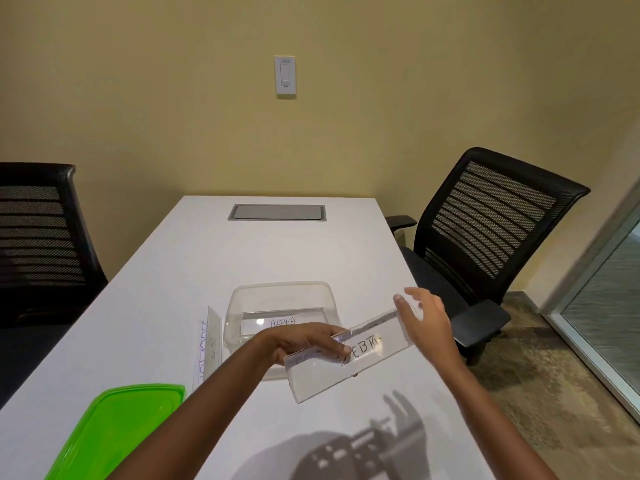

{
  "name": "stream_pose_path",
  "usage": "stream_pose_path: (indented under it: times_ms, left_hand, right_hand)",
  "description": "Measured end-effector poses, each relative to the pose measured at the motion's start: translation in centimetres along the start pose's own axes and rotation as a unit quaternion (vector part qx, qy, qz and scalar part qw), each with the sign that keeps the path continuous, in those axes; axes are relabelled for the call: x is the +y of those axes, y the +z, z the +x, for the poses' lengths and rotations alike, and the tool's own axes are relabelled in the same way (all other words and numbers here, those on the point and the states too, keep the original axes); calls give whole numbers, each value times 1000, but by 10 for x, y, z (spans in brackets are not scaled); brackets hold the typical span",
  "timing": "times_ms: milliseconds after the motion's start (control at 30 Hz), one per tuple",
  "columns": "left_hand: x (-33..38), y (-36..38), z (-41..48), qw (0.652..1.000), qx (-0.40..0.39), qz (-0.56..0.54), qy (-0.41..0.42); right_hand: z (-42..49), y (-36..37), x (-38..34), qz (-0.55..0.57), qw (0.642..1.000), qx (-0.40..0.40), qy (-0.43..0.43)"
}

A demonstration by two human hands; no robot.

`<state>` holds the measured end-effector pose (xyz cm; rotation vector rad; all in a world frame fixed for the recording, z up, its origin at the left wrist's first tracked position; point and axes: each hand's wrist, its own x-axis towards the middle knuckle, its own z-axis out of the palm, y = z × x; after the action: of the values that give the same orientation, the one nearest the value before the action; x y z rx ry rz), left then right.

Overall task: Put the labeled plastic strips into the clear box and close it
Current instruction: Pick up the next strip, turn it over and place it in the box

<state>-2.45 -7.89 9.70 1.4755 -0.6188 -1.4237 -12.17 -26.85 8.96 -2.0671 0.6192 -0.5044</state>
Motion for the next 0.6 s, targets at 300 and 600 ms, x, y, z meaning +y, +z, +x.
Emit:
stream_pose_path:
  times_ms: [300,600]
  left_hand:
    - [1,-4,-8,998,-28,59,-17]
    - [-4,-37,-24,976,-10,142,-164]
  right_hand:
    - [8,-15,11,211,890,-358,190]
    - [18,1,15,202,910,-292,214]
